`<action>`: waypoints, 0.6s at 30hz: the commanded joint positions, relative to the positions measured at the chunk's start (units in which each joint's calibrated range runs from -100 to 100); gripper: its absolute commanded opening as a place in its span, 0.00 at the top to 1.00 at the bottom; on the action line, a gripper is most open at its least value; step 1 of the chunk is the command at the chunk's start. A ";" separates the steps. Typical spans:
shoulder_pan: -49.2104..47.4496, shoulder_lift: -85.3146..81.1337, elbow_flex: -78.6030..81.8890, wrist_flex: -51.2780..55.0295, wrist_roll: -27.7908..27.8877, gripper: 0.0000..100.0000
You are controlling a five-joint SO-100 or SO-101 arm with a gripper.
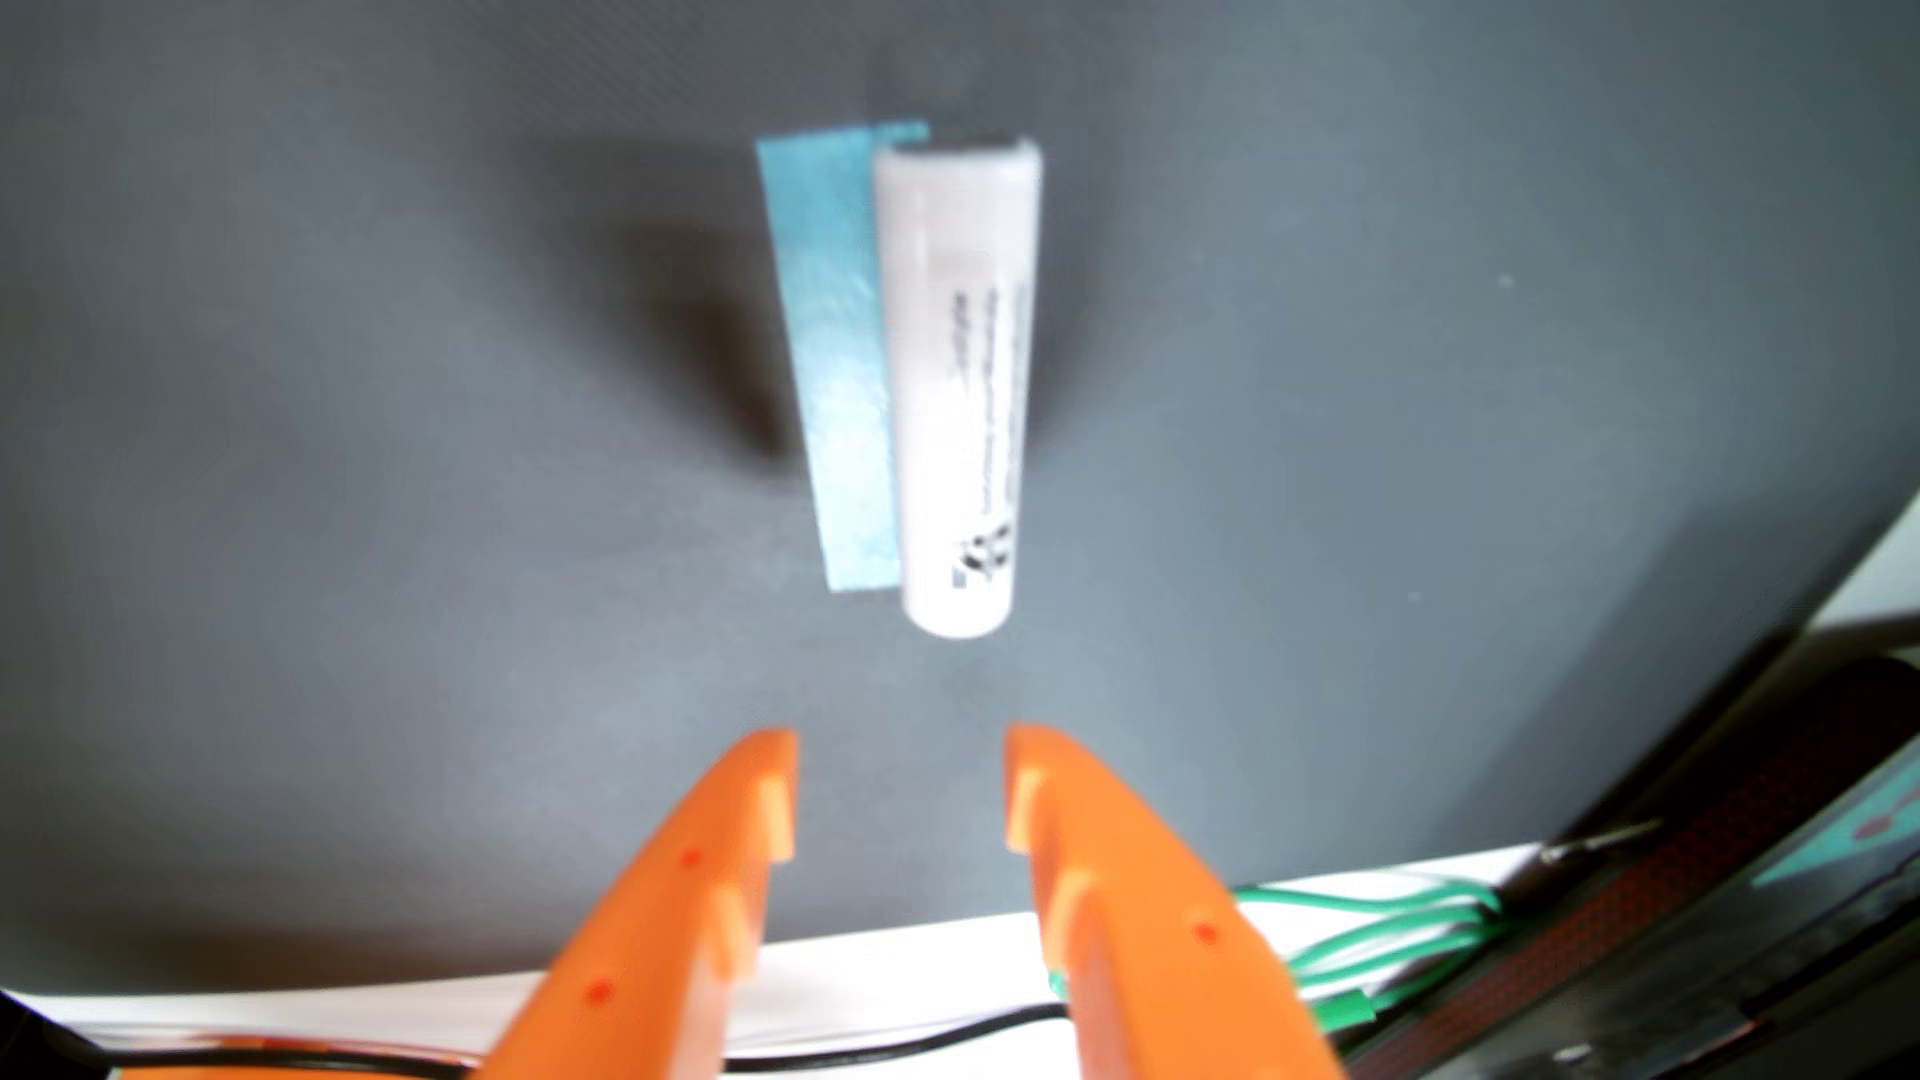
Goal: Insert Battery
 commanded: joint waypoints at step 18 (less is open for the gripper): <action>-1.81 -0.25 0.66 -0.30 -0.10 0.84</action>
